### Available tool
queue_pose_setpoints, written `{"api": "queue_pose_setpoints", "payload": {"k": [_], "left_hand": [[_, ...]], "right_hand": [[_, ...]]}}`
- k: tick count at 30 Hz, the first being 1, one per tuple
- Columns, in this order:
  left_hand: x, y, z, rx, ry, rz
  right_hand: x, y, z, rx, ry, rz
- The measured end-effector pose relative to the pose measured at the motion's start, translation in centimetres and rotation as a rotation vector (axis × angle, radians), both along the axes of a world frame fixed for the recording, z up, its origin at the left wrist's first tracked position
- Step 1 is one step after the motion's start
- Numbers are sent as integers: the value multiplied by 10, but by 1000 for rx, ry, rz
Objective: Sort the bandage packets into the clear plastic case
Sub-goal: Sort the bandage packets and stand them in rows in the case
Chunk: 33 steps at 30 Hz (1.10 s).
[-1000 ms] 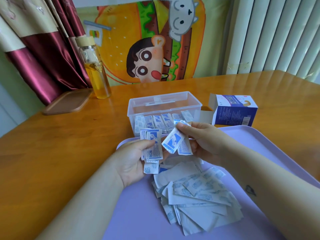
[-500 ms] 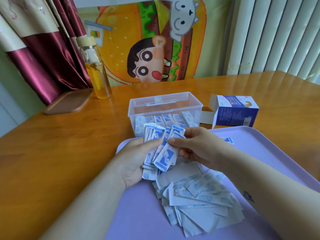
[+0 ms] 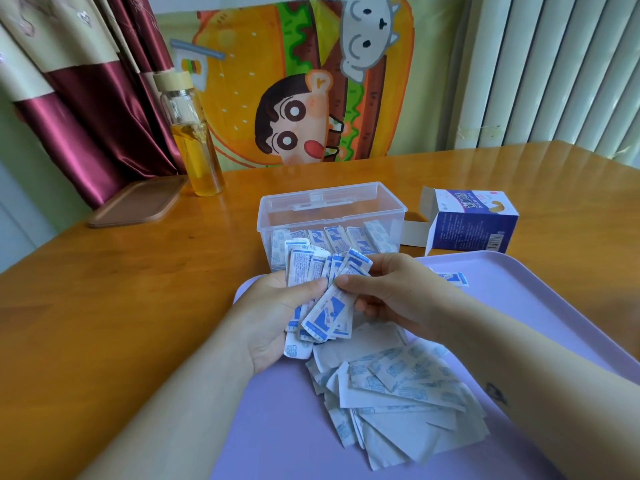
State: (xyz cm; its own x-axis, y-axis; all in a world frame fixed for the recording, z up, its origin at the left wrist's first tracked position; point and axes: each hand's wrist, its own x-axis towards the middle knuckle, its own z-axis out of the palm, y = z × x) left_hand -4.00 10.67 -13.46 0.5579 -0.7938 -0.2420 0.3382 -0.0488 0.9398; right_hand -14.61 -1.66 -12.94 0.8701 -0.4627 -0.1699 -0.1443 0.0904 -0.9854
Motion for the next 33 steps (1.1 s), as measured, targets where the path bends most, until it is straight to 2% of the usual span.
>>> {"api": "queue_pose_setpoints", "payload": {"k": [3, 9, 14, 23, 28, 33], "left_hand": [[2, -1, 0, -4, 3, 53], [2, -1, -3, -20, -44, 21], [3, -2, 0, -23, 28, 62], [4, -1, -4, 20, -110, 24], [4, -2, -1, -45, 16, 68], [1, -2, -3, -38, -71, 25]], "right_hand": [[-1, -2, 0, 5, 1, -44], [0, 0, -2, -22, -3, -22], [2, -2, -2, -41, -38, -106], [3, -3, -7, -75, -23, -31], [3, -8, -6, -60, -21, -95], [2, -6, -6, -53, -40, -63]]}}
